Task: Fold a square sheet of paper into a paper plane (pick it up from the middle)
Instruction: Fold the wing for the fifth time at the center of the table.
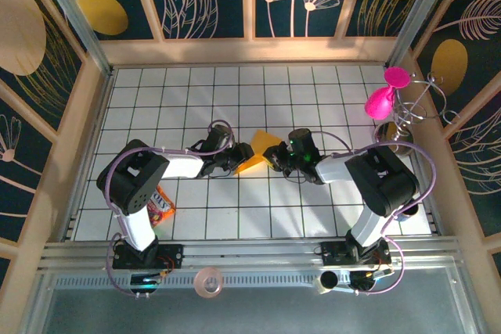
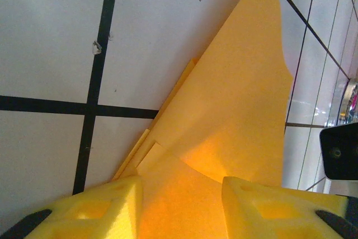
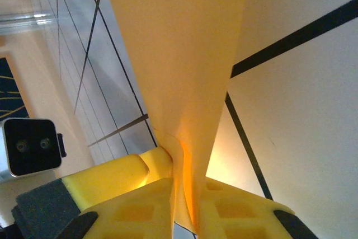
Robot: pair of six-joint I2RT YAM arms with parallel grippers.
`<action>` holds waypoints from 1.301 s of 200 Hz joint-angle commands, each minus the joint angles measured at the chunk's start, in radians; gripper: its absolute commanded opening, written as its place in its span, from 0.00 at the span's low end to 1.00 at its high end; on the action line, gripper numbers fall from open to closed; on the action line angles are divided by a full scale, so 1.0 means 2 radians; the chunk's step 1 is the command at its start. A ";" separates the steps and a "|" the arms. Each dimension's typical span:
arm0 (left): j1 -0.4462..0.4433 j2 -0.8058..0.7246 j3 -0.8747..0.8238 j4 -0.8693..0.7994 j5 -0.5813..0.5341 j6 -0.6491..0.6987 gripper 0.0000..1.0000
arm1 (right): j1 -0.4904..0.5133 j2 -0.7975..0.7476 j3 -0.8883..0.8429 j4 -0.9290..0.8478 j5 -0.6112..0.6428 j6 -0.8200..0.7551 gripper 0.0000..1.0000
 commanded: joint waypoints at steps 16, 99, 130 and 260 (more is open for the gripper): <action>-0.004 -0.015 0.007 -0.047 -0.006 0.038 0.46 | -0.001 -0.012 -0.004 0.005 0.006 -0.008 0.02; -0.037 -0.139 -0.052 0.012 -0.084 0.268 0.72 | -0.008 -0.062 0.006 -0.061 0.016 -0.011 0.00; -0.052 -0.134 -0.069 0.045 -0.103 0.352 0.70 | -0.029 -0.073 0.009 -0.089 0.005 -0.005 0.00; -0.126 -0.033 -0.055 0.134 -0.201 0.605 0.61 | -0.048 -0.081 0.013 -0.098 -0.034 0.005 0.00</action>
